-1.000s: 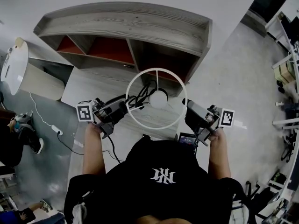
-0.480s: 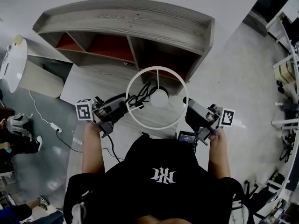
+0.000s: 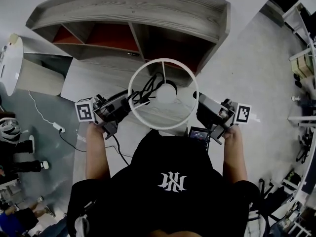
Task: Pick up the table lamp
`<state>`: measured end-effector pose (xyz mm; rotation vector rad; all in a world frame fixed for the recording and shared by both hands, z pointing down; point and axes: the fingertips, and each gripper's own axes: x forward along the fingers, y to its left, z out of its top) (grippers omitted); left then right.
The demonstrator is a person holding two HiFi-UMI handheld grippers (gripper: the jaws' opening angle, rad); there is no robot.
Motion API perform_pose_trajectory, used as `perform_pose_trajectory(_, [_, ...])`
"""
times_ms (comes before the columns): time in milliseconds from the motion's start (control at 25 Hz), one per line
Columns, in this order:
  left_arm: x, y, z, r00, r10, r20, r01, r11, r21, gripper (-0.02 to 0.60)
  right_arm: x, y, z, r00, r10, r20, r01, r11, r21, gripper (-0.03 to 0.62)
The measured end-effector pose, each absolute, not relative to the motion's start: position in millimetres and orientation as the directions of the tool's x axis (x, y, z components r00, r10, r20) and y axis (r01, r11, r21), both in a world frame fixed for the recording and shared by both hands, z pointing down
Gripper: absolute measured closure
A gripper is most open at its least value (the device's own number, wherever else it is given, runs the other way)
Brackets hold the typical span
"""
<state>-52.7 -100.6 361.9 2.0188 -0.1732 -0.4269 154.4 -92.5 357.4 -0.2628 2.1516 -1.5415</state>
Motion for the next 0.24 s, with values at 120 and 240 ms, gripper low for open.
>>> perform_pose_trajectory(120, [-52.0, -101.9, 362.3, 0.930, -0.294, -0.222, 0.060, -0.474, 0.879, 0.430, 153.7, -94.8, 356.3, -0.867, -0.419, -0.270, 0.120, 0.351, -0.929, 0.425])
perform_pose_trajectory(240, [-47.6, -101.7, 362.3, 0.933, -0.284, -0.223, 0.066, -0.471, 0.879, 0.430, 155.9, -96.3, 355.8, -0.864, -0.423, -0.273, 0.120, 0.353, -0.928, 0.425])
